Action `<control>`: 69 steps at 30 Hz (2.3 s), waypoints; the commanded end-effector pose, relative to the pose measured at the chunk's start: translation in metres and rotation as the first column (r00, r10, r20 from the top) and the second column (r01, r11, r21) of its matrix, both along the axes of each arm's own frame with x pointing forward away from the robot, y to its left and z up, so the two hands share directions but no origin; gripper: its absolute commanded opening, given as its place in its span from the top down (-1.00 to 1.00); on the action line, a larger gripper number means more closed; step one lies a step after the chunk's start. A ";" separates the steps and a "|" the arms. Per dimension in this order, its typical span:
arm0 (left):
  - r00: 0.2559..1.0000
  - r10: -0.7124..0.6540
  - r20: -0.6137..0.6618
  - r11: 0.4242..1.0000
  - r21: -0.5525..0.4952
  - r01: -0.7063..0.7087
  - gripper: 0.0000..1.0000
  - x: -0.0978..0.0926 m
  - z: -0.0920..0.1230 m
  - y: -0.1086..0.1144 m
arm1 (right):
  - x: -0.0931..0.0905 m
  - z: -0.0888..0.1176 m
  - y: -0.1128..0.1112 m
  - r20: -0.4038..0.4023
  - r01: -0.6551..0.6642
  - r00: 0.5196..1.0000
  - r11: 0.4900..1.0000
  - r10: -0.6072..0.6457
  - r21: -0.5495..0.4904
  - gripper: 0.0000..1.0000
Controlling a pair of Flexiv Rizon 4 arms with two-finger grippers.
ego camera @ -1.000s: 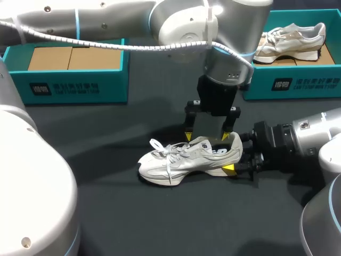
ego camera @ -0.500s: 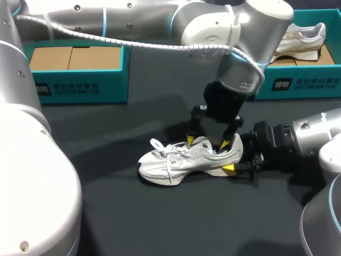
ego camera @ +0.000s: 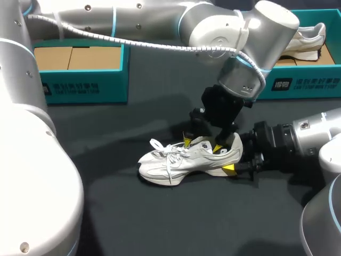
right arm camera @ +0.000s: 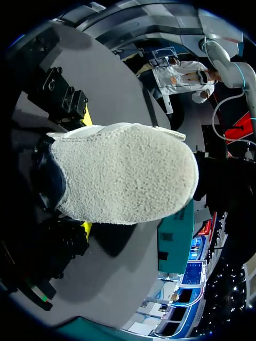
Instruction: Take the shoe out of the shoebox, open the shoe tongue, remove and reinsert the insole, then place the shoe into the shoebox
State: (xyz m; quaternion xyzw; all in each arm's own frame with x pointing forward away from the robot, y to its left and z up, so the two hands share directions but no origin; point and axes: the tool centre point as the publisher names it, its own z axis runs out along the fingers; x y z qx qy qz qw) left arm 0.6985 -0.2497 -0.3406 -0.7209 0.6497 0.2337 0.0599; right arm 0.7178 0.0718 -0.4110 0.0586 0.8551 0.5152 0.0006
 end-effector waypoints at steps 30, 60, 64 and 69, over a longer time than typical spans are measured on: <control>0.974 0.183 0.131 0.971 -0.178 -0.159 1.00 -0.022 0.038 0.048 | 0.000 0.000 0.000 -0.002 0.000 1.000 1.000 0.000 -0.003 1.00; 0.953 0.257 0.162 0.926 -0.324 -0.194 0.18 -0.028 -0.009 0.113 | 0.000 0.000 0.000 -0.002 0.000 1.000 1.000 0.000 -0.003 1.00; 0.958 0.240 0.156 0.931 -0.317 -0.181 -0.13 -0.029 -0.008 0.122 | 0.000 0.000 0.000 -0.002 0.000 1.000 1.000 0.000 -0.003 1.00; 0.964 0.207 0.164 0.944 -0.294 -0.153 -0.42 -0.031 -0.011 0.130 | 0.000 0.000 0.000 -0.002 0.000 1.000 1.000 0.000 -0.003 1.00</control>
